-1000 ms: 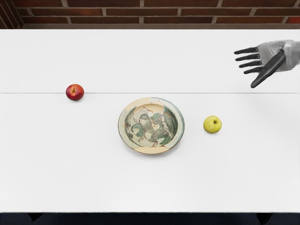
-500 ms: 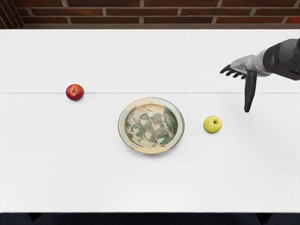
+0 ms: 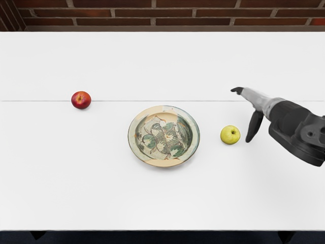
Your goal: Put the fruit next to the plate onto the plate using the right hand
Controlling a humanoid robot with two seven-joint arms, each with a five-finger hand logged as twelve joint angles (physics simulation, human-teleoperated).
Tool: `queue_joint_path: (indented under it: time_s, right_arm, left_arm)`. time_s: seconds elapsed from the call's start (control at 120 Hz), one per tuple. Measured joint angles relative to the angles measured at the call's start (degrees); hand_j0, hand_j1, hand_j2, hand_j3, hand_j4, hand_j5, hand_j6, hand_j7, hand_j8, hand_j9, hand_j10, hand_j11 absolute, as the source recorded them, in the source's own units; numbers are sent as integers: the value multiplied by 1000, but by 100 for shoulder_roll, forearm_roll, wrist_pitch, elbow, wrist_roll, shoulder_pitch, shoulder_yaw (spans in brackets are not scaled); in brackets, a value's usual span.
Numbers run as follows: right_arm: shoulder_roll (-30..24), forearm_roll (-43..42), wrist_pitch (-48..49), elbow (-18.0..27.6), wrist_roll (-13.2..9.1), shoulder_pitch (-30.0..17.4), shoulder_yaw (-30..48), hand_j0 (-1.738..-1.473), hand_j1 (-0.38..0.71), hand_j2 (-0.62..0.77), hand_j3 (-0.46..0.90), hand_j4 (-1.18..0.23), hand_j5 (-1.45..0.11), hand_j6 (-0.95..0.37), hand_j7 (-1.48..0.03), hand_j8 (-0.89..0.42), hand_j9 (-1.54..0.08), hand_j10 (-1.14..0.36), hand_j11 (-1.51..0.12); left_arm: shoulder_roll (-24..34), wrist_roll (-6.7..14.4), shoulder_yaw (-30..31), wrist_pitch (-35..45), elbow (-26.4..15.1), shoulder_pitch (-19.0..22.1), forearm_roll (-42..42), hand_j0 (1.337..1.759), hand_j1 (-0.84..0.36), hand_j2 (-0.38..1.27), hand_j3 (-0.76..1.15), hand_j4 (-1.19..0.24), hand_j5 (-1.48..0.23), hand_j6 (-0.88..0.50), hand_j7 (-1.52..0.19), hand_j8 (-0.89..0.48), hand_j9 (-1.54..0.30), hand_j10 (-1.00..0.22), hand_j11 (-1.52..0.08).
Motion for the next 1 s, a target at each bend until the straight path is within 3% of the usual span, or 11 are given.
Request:
queue_joint_path:
  time_s: [0.167,0.45,1.0]
  right_arm:
    - [8,-304,-404,34,0,-446,93,-1658,-149,-31,0,-171,-219,-173,-219,-172,-219,-171,-219]
    - [155,-638,-730,22,0,-808,139,-1658,-25,-51,0,-274,-353,-276,-353,-275,-353,-274,-353]
    - [315,-1164,-981,45,0,-1266,187,-1658,39,-62,0,-327,-423,-328,-422,-328,-422,-327,-422]
  left_arm:
    - [0,0,-2,0,0,8,0,1658,339,2,0,-9,-11,-9,-11,-9,-11,-9,-11]
    - [0,0,-3,0,0,9,0,1658,339,2,0,-9,-11,-9,-11,-9,-11,-9,-11]
    - [0,0,-10,0,-3,9,0,1658,339,2,0,-9,-11,-9,-11,-9,-11,-8,-11]
